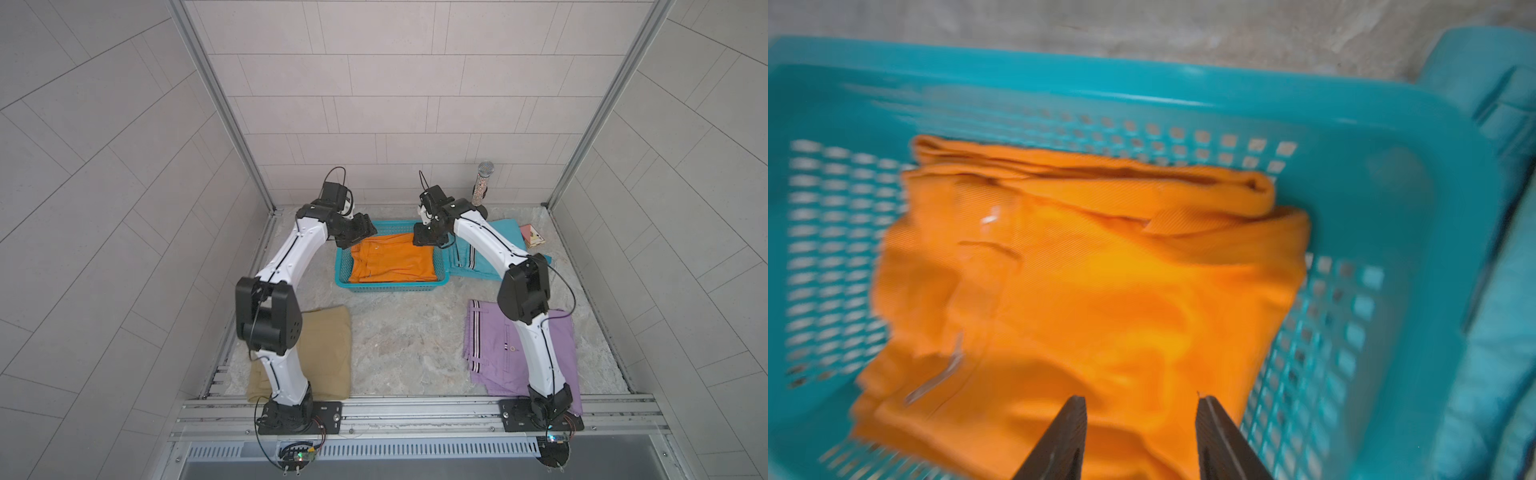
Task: Put the folded long pants in the basket
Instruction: Place the long pant in the basket, then move the long pant to the center of the board.
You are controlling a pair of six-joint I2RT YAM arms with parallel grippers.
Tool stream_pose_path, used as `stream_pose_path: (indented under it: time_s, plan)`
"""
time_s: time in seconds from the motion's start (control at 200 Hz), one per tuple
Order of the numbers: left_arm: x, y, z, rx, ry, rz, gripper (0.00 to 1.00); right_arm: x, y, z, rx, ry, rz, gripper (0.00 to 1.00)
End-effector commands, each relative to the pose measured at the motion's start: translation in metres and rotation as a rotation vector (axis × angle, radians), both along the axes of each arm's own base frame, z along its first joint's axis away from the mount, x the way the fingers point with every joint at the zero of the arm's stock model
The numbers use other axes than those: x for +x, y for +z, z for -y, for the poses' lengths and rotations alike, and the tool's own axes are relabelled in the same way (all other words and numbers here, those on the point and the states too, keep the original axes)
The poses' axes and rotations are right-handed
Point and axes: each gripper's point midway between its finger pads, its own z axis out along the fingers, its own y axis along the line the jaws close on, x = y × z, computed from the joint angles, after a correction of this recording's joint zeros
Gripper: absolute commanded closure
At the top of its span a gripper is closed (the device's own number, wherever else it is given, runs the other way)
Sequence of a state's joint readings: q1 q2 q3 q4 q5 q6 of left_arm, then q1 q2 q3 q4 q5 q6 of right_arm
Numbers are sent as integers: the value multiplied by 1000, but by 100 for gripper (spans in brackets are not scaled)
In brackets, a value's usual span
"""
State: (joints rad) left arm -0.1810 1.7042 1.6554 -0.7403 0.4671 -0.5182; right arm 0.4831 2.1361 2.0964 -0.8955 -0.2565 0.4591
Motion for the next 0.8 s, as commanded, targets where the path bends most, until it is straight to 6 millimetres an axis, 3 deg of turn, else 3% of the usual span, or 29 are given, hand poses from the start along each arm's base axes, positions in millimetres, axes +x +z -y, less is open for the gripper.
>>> stream_pose_path:
  time_s: [0.0,0.06,0.075,0.08,0.085,0.1,0.23,0.32,0.45,0.62,0.795]
  plan:
    - [-54,45,-27,45,34,104,19,-75,70,-55,172,149,112,47]
    - [-77,50,-49,42,96,133,14,-120,72,-83,249,220,117,41]
    - [-85,54,-55,36,118,150,12,-128,81,-91,282,238,143,39]
    - [-85,51,-57,37,125,140,12,-134,71,-91,271,242,120,38]
    - [-89,56,-60,32,134,157,12,-135,80,-95,294,249,145,38]
    - [-93,51,-65,31,155,149,10,-146,80,-102,313,266,148,36]
    - [-138,33,-107,22,327,179,3,-220,40,-140,421,340,53,29]
    - [-159,12,-115,12,371,153,3,-249,7,-155,420,369,-20,29]
    - [-180,-15,-108,-12,332,71,3,-265,-42,-164,359,364,-105,29]
    - [-204,-49,-106,17,289,-53,3,-270,-87,-178,347,345,-175,31]
    - [-215,-45,-99,-12,269,-50,2,-276,-120,-198,340,368,-245,31]
